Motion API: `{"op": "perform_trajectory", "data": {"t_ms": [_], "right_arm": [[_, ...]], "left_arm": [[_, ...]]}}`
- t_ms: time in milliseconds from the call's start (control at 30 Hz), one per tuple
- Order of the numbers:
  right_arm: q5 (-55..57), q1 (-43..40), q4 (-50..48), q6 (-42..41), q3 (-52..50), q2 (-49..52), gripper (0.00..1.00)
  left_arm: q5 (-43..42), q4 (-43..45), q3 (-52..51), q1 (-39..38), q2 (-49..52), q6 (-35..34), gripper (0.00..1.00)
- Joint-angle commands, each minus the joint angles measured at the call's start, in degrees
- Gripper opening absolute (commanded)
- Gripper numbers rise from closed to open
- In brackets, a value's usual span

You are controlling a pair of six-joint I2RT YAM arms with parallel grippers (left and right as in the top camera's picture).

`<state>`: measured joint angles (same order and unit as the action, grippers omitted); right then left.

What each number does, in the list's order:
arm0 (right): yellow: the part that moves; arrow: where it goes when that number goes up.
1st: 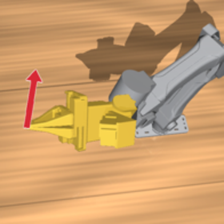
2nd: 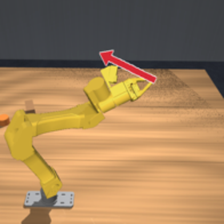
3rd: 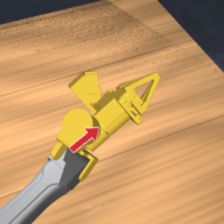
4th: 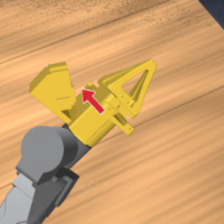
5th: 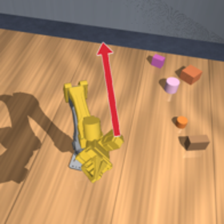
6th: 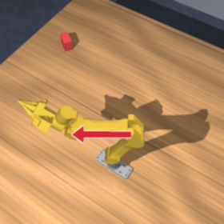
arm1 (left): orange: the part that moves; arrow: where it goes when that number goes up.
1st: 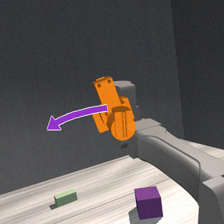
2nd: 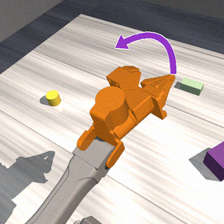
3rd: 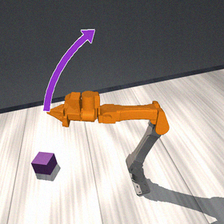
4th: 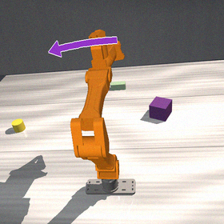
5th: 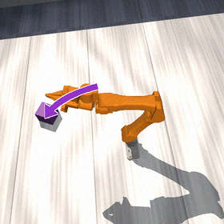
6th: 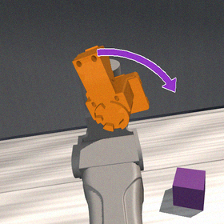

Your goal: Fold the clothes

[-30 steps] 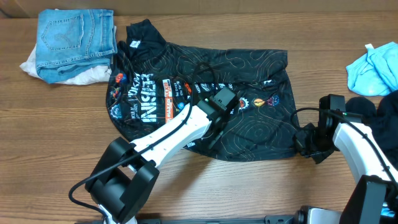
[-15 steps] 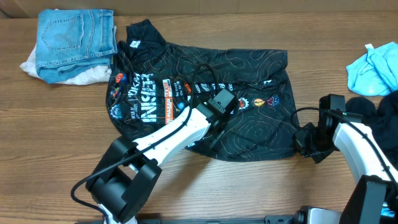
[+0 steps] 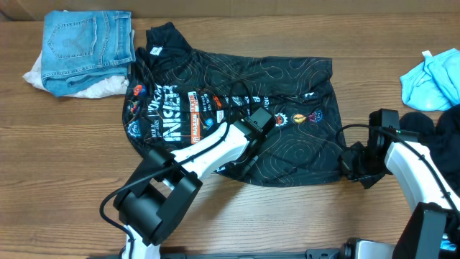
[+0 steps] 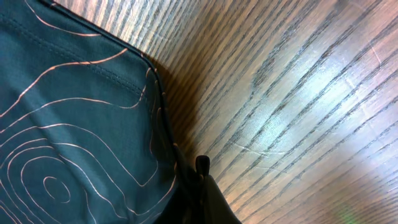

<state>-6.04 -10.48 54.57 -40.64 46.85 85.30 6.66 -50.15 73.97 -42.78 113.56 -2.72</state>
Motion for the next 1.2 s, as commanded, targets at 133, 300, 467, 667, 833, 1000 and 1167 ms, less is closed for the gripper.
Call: {"op": "perform_trajectory", "data": {"t_ms": [133, 300, 467, 667, 833, 1000, 1167], "right_arm": [[-0.22, -0.31, -0.22, 0.15, 1.16, 0.15, 0.04], [-0.22, -0.31, -0.22, 0.13, 1.16, 0.15, 0.04], [-0.22, -0.31, -0.2, 0.13, 1.16, 0.15, 0.04], [-0.2, -0.31, -0.17, 0.11, 1.16, 0.15, 0.04], [-0.02, -0.55, -0.09, -0.11, 1.18, 0.15, 0.04], [-0.02, -2.54, 0.46, -0.09, 1.18, 0.11, 0.04], [-0.02, -4.52, 1.09, 0.15, 1.2, 0.11, 0.04]], "left_arm": [[-0.24, -0.37, -0.35, -0.42, 1.14, 1.03, 0.38], [-0.07, -2.4, 0.92, -0.42, -0.26, -0.57, 0.23], [-0.04, -4.26, 2.69, -0.42, -3.26, -2.19, 0.04], [-0.07, -6.6, 2.71, -0.42, -8.46, -4.87, 0.04], [-0.11, -11.65, 2.71, -0.42, -15.76, -8.13, 0.04], [-0.11, -16.79, 2.69, -0.42, -22.58, -10.69, 0.05], [-0.07, -20.33, 2.69, -0.37, -25.4, -12.2, 0.14]]}}
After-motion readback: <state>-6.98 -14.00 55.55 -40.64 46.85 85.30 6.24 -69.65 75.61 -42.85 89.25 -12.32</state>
